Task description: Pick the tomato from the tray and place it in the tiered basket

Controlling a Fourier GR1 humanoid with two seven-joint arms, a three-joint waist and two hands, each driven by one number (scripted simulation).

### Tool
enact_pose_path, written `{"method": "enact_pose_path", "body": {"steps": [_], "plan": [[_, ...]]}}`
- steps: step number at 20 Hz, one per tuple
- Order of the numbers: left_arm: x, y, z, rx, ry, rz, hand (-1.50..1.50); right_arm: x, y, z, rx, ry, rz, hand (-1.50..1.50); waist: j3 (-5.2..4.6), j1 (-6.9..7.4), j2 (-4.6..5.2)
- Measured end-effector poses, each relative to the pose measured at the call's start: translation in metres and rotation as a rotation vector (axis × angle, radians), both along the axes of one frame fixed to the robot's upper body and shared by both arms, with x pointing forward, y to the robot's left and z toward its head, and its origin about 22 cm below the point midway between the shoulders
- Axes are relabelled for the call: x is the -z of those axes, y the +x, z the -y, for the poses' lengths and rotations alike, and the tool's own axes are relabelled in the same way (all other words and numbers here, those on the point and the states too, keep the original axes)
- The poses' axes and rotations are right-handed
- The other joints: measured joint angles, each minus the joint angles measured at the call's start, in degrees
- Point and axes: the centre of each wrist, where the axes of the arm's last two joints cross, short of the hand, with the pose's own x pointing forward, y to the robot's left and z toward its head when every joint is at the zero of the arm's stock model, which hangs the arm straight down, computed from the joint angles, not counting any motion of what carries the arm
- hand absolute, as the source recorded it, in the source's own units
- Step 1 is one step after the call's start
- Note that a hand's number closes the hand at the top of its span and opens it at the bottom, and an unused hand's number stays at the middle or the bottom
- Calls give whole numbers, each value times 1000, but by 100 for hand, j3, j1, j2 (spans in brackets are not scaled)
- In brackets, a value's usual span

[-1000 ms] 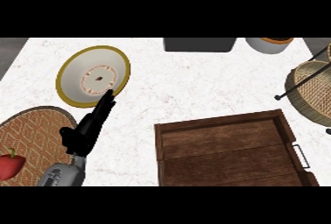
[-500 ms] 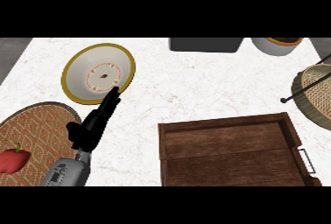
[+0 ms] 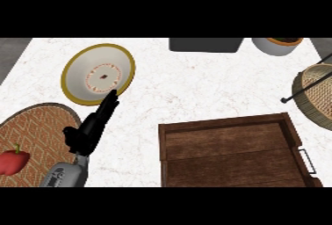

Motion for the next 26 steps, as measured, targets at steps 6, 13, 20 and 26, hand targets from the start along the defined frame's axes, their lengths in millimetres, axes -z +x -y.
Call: {"method": "enact_pose_path", "body": {"steps": [6, 13, 20, 26], "plan": [[0, -1, -1, -4, 2, -2, 0, 9, 29, -16, -44, 89, 11, 150, 0, -17, 0], [-2, 2, -10, -12, 4, -1, 0, 20, 43, -21, -17, 353, -63, -150, -1, -72, -15], [4, 0, -6, -23, 4, 1, 0, 21, 45, -19, 26, 548, -15, -150, -2, -142, -37], [2, -1, -11, -30, 4, 1, 0, 7, 26, 5, 205, 473, 148, -150, -1, -137, -31]]}}
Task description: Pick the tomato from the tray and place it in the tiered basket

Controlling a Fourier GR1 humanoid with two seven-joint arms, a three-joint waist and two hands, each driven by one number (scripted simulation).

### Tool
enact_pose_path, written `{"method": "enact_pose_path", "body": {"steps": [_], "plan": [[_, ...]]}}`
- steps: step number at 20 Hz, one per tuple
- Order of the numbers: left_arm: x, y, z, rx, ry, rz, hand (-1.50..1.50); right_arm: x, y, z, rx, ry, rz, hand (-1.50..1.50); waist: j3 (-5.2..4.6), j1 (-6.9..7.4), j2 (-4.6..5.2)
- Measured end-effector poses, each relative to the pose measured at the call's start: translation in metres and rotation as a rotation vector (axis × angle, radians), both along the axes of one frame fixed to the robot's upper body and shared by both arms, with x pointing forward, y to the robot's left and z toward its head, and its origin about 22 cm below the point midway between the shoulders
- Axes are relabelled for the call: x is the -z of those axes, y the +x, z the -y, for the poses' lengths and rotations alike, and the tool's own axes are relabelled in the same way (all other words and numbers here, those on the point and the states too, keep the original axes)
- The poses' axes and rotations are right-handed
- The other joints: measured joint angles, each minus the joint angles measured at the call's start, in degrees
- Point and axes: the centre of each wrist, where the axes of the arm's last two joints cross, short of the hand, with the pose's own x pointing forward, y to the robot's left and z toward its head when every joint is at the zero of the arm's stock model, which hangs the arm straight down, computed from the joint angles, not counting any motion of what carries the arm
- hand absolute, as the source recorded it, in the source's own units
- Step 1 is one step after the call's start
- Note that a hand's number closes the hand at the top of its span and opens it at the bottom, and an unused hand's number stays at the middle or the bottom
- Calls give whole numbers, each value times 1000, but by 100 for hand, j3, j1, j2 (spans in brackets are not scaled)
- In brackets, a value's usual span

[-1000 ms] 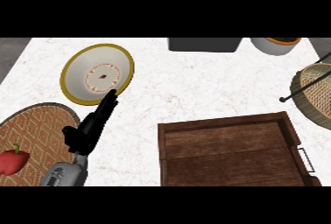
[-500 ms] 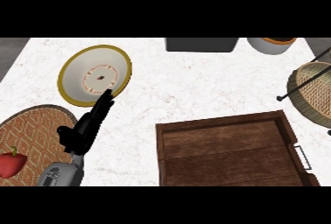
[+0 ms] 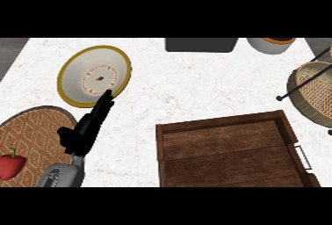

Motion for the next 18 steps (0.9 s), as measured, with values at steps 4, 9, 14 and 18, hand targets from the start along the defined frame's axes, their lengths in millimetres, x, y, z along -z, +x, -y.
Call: {"method": "enact_pose_path", "body": {"steps": [4, 9, 14, 18], "plan": [[1, -2, -1, -5, 4, -4, 0, -14, -27, 29, 197, -78, 77, -150, 0, -49, -1], [-1, -5, -3, -18, -4, -7, 0, -21, -75, 74, 359, -103, 215, -150, 6, -128, -24], [3, -8, -3, -35, -7, -13, 0, -19, -137, 119, 409, -81, 327, -150, 7, -215, -39], [1, -9, -5, -43, 0, -11, 0, -13, -195, 152, 414, -84, 342, -150, 13, -247, -39]]}}
